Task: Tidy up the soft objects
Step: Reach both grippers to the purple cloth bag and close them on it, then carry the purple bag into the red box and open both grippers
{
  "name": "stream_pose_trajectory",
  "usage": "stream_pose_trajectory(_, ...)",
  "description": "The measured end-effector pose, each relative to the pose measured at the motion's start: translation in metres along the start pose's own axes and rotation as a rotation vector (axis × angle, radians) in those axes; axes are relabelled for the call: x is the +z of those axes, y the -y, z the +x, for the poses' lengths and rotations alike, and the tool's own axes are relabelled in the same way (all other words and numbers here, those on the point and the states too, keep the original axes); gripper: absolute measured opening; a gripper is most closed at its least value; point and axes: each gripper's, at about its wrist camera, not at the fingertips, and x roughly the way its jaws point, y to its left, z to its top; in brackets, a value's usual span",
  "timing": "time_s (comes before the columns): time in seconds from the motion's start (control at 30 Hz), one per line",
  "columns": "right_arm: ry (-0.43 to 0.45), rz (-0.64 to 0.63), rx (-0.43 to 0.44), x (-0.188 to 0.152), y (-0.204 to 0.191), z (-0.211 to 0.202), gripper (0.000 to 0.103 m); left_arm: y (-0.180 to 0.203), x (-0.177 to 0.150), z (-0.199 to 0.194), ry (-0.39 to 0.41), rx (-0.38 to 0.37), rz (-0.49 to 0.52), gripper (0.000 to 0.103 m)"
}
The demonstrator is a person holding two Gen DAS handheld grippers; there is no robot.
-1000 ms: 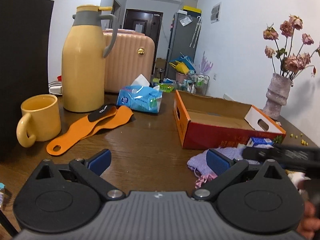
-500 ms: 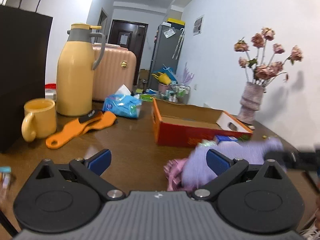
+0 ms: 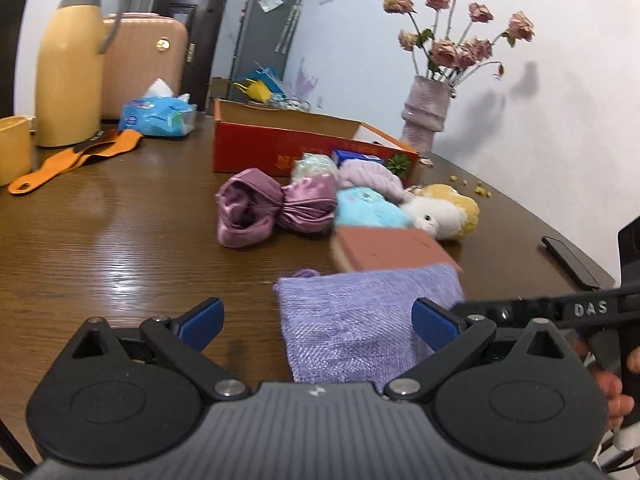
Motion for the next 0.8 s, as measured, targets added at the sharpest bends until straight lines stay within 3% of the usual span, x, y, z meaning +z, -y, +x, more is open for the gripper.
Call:
stream_pose_trajectory(0.1,0.046,0.015,-0.015,-0.005,0.001,-0.012,0.044,0.001,-0.004,0.002,-0.010,-0.038,-0.011,0.089)
stream_pose_trajectory(0.17,0.061,0.055,0.023,-0.010,0.005,-0.017,0.044,-0.001,-0.006,0.003,-0.021,-0.068,-0.038,0.069)
stream_pose_trajectory(0.3,0.084,0.105,0.062,-0.020,0.001,-0.010,0.044,-0.012,-0.012,0.005,-0.052,-0.110,-0.115,0.043)
stream_pose_trajectory(0.37,0.092,0.104,0.055,-0.022,-0.003,-0.005,0.032,-0.016,-0.014,0.008,-0.072,-0.125,-0.134,0.011)
stream_pose_trajectory(0.43,0.092,0.098,0.055,-0.021,-0.008,-0.002,0.018,-0.017,-0.015,0.006,-0.070,-0.121,-0.147,0.009)
stream_pose_trajectory(0.5,0.104,0.075,0.042,-0.019,-0.015,-0.006,0.012,-0.016,-0.013,-0.002,-0.050,-0.132,-0.137,0.006)
stream_pose_trajectory(0.67,0.145,-0.003,0.031,-0.012,-0.035,-0.029,0.009,-0.005,0.005,-0.026,0.030,-0.177,-0.105,0.005)
stream_pose_trajectory(0.8,0.213,-0.083,0.029,0.030,-0.050,-0.048,0.009,0.002,0.054,-0.032,0.103,-0.215,-0.058,0.005)
